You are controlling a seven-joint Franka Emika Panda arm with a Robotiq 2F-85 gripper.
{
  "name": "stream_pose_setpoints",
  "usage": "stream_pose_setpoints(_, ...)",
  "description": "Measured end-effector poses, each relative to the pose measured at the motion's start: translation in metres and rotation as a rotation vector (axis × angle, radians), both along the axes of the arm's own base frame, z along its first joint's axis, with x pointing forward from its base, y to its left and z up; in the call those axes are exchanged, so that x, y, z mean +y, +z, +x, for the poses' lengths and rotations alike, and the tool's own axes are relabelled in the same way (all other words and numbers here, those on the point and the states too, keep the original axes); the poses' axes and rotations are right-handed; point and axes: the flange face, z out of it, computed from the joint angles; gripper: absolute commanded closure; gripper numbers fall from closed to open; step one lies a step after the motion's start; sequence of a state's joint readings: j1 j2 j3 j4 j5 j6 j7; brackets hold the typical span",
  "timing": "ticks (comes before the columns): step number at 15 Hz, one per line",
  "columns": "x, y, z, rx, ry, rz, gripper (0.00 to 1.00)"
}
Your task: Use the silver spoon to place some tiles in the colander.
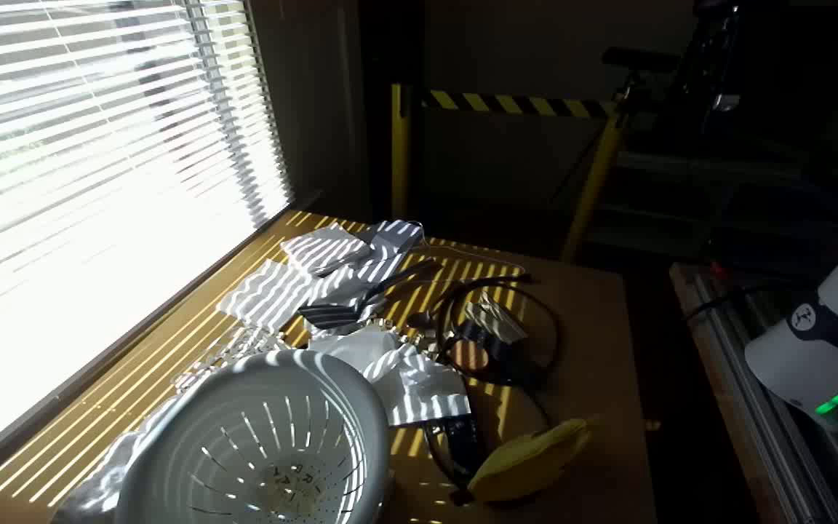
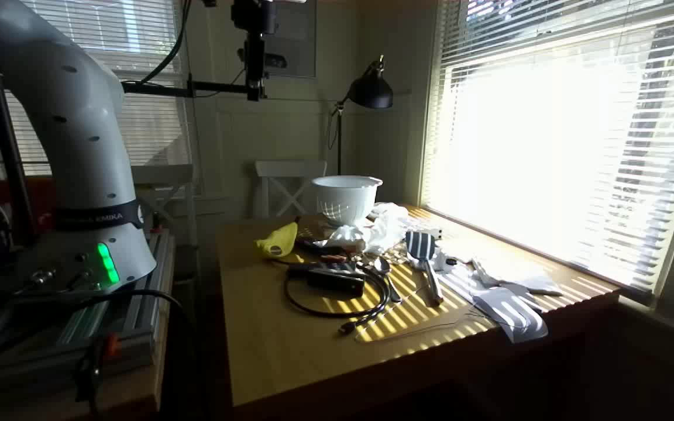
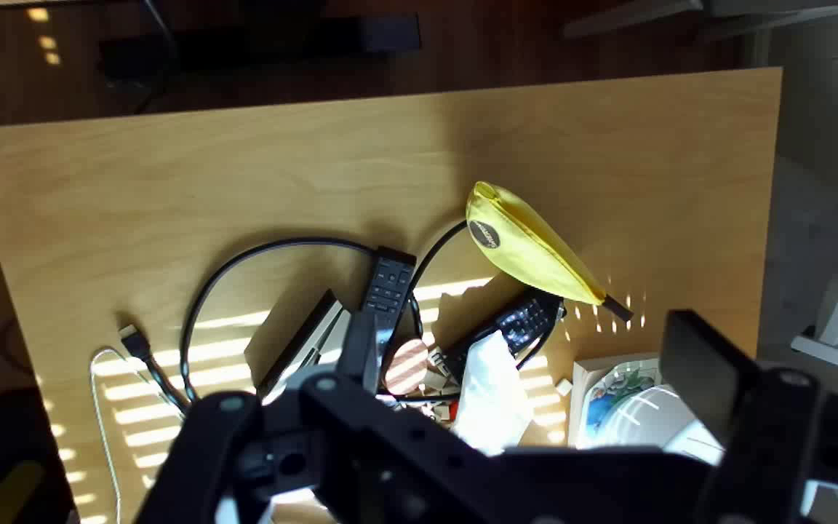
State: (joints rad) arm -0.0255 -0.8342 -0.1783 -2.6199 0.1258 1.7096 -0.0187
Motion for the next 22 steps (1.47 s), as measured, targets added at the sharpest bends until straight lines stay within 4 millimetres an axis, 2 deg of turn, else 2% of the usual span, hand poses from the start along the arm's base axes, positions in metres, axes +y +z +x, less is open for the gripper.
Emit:
stream_pose_setpoints(17, 0.0, -0.001, 0.001, 0.001, -0.002, -0.001, 0.0)
stream_pose_setpoints(19, -0.004, -0.008, 0.008, 0.004, 0.022, -0.018, 0.0)
stream_pose_setpoints(22, -0.021, -0.031, 0.029, 0.036, 0.12, -0.075, 0.0)
